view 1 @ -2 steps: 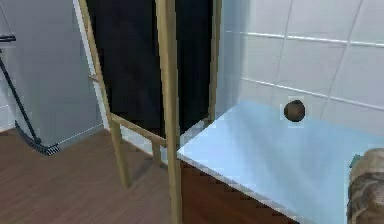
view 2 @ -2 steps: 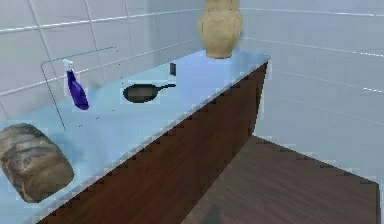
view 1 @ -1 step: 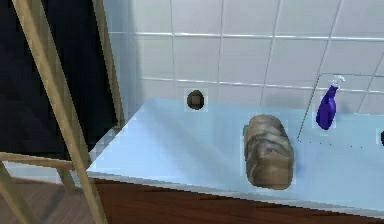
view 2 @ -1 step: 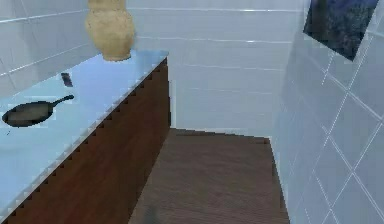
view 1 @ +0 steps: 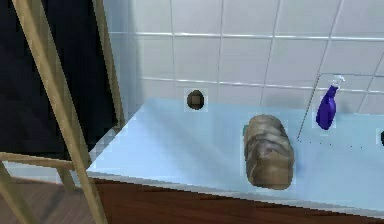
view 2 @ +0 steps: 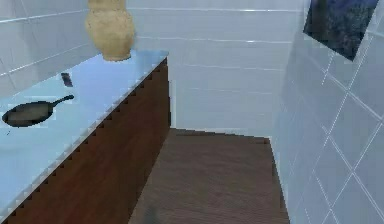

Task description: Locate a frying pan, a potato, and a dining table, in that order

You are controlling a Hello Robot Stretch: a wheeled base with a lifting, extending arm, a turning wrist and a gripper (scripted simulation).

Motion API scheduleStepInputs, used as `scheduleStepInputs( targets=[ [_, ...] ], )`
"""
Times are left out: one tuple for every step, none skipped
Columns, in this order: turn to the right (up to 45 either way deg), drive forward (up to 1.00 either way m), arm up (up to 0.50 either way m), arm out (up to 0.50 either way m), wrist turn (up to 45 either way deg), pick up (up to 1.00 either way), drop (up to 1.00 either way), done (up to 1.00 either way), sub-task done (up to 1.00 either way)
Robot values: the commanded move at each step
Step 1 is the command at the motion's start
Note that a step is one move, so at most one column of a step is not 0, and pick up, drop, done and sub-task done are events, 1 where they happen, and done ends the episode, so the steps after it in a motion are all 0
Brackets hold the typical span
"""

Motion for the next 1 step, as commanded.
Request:
scheduleStepInputs(
  targets=[
    [-45.0,0.00,0.00,0.00,0.0,0.00,0.00,0.00,0.00]
  ],
)
